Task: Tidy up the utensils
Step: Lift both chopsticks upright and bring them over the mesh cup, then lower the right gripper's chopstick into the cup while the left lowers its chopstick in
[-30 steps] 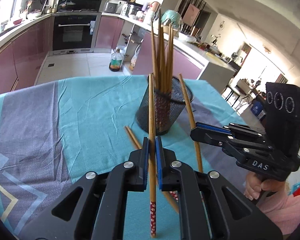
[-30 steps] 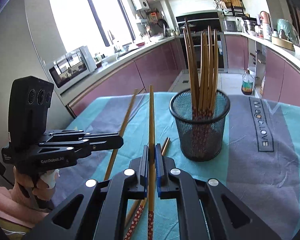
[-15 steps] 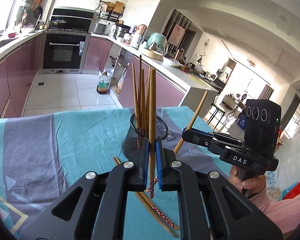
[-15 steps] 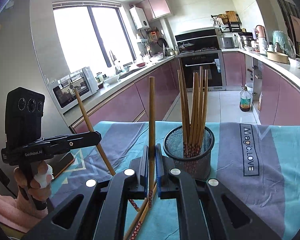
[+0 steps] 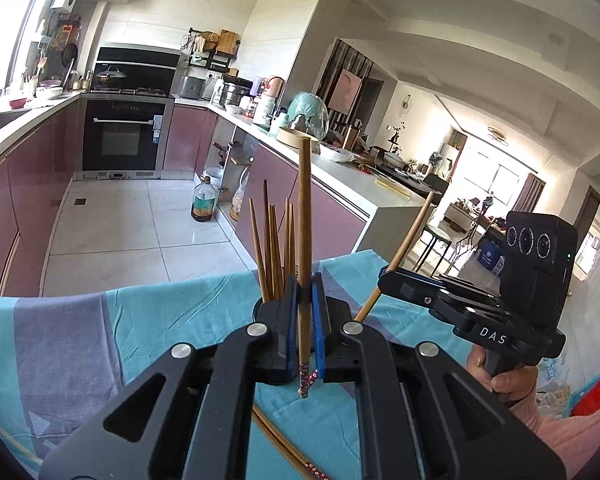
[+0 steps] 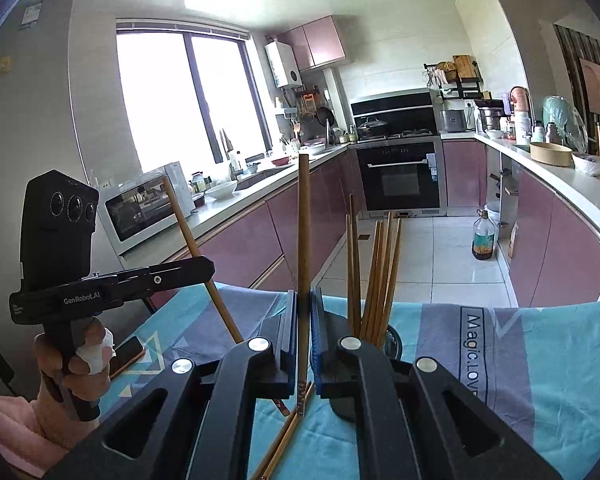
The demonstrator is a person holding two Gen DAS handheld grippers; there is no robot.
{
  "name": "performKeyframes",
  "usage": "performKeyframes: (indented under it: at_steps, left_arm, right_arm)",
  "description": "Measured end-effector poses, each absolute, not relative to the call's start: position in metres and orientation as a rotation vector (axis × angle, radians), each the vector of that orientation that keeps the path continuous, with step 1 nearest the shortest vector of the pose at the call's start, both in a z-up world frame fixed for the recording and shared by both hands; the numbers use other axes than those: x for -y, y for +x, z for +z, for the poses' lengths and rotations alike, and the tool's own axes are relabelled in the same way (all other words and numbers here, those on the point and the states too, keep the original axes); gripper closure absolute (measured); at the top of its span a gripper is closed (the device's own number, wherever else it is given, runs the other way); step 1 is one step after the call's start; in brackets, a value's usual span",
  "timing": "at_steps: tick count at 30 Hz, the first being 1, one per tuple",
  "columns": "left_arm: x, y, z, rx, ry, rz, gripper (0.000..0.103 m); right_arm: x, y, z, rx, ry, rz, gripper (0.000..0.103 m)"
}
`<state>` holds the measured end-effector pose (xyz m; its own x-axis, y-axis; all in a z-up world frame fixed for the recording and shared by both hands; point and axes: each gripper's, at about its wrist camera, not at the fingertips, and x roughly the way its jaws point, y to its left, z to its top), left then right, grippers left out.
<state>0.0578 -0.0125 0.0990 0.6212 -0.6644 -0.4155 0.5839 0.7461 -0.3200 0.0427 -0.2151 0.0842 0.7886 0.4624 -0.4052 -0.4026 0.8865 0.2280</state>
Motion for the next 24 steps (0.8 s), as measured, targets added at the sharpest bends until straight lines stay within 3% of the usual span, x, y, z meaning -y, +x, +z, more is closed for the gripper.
performKeyframes:
  at_steps: [12, 24]
  left_arm:
    - [0.028, 0.082, 0.136, -0.49, -0.135, -0.693, 0.096]
    - [0.053, 0.109, 0.113, -0.579, -0.063, -0.66, 0.096]
  right_arm:
    - [0.231, 0.066, 0.114, -0.392, 0.109, 0.427, 0.098]
    - [0.227, 0.094, 0.081, -0.5, 0.099, 0.409, 0.098]
